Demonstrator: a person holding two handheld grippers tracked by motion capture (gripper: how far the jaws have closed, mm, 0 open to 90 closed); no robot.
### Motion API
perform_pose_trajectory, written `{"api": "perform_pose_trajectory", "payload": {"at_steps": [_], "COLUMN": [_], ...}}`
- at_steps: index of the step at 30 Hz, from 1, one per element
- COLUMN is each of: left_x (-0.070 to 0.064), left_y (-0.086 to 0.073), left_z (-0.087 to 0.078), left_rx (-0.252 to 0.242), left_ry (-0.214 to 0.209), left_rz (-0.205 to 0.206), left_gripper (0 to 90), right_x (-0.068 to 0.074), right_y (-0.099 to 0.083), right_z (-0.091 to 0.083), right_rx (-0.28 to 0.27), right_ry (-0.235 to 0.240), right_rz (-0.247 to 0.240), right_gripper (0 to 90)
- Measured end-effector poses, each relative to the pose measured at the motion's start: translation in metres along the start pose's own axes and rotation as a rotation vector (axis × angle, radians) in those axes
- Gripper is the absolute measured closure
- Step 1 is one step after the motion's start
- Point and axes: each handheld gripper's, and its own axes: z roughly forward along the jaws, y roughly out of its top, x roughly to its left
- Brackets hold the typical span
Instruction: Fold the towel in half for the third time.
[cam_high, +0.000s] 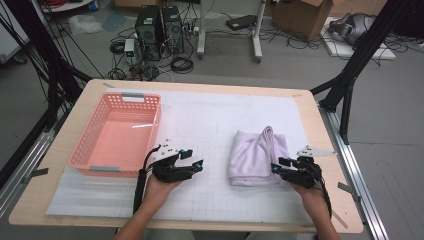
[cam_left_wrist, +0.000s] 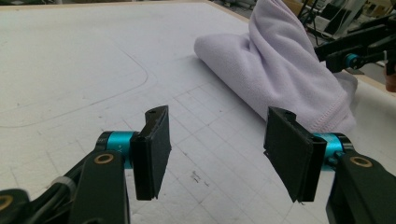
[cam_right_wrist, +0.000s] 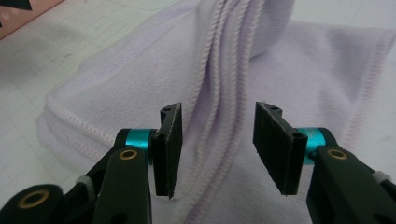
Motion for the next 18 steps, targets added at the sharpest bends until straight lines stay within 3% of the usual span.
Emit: {"api": "perform_pose_trajectory", "payload": {"at_steps": [2,3,4,5,7,9,13,16,17,18], "left_x": [0.0,0.0,0.0,0.001,0.001,0.001,0.001,0.001,0.001,0.001], "left_y": [0.0,0.0,0.0,-0.001,-0.001,-0.001,-0.001,-0.001,-0.001,-0.001], "left_z": [0.0,0.0,-0.001,-0.002,-0.002,-0.003,-0.003,-0.004,-0.004,-0.005], "left_rx": [0.0,0.003,0.003,0.0,-0.003,-0.007,-0.021,-0.026,-0.035,-0.039], "left_ry": [-0.001,-0.001,-0.002,0.001,0.001,0.004,0.004,0.006,0.008,0.009], "left_rz": [0.001,0.003,0.006,0.005,0.005,0.005,0.011,0.014,0.013,0.013], "left_gripper": [41.0,41.0,40.9,40.9,40.8,40.6,39.3,38.3,37.8,37.6], "right_x": [0.001,0.001,0.002,0.002,0.003,0.002,-0.001,-0.003,-0.003,-0.002], "right_y": [-0.001,-0.001,-0.003,-0.003,0.001,0.003,0.001,-0.002,-0.001,0.001], "right_z": [0.007,0.007,0.007,0.005,-0.005,-0.017,-0.029,-0.03,-0.034,-0.036], "right_rx": [0.043,0.043,0.059,0.05,0.03,0.018,0.07,0.092,0.06,0.038], "right_ry": [-0.007,-0.007,0.007,0.001,-0.028,-0.09,-0.215,-0.222,-0.23,-0.229], "right_rz": [-0.006,-0.006,-0.02,-0.031,-0.039,-0.047,-0.063,-0.042,-0.032,-0.024], "right_gripper": [66.3,66.3,83.0,84.2,84.6,84.6,83.6,76.5,66.1,62.2]}}
